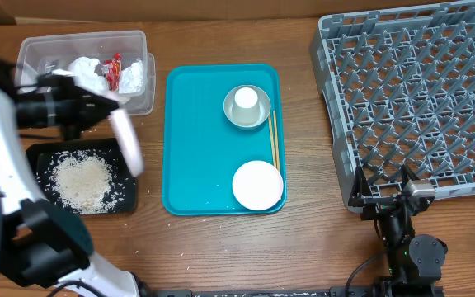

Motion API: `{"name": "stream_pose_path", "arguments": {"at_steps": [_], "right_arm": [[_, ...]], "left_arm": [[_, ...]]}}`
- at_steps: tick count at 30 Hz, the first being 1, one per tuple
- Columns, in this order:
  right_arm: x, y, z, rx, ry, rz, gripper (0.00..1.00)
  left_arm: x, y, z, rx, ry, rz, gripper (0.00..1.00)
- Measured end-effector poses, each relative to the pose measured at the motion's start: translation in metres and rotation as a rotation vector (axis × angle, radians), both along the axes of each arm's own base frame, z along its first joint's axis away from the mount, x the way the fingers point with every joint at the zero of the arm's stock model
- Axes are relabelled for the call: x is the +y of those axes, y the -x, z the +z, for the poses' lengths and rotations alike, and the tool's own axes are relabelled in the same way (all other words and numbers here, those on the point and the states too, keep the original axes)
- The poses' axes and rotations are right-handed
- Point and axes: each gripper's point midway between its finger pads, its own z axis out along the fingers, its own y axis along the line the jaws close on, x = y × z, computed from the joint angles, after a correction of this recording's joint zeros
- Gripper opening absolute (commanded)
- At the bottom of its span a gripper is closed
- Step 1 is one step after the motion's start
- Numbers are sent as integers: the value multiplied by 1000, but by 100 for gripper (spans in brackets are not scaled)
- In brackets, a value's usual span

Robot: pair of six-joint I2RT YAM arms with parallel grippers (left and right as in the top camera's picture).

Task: Sort waste into correct bins and load items into the dishwasher
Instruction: 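Carry the empty white plate right and set it on the teal tray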

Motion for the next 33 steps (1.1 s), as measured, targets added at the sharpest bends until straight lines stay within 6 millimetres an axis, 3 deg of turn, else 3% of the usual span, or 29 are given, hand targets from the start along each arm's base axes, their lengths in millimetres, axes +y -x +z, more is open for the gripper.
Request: {"name": "stream_pose_path", "arguments": {"at_steps": [3, 9, 13, 17, 23, 30, 33], "right_arm": [[0, 0, 0, -1, 0, 0, 100], [0, 0, 0, -1, 0, 0, 100], [0, 0, 0, -1, 0, 0, 100], [0, 0, 0, -1, 0, 0, 100], [0, 0, 0, -1, 0, 0, 100], [0, 0, 0, -1, 0, 0, 100], [0, 0, 0, 0, 0, 0, 100]], "left_arm": [[-44, 10, -2, 11, -66, -139, 4], [-128, 28, -29, 7, -289, -419, 4], [-162, 31, -49, -10, -477, -484, 4], [-178, 31, -70, 11, -678, -470, 4], [-178, 24, -114, 102, -943, -402, 4], [-190, -2, -172, 147, -1024, -375, 4], [-192, -3, -195, 190, -1032, -385, 4]]}}
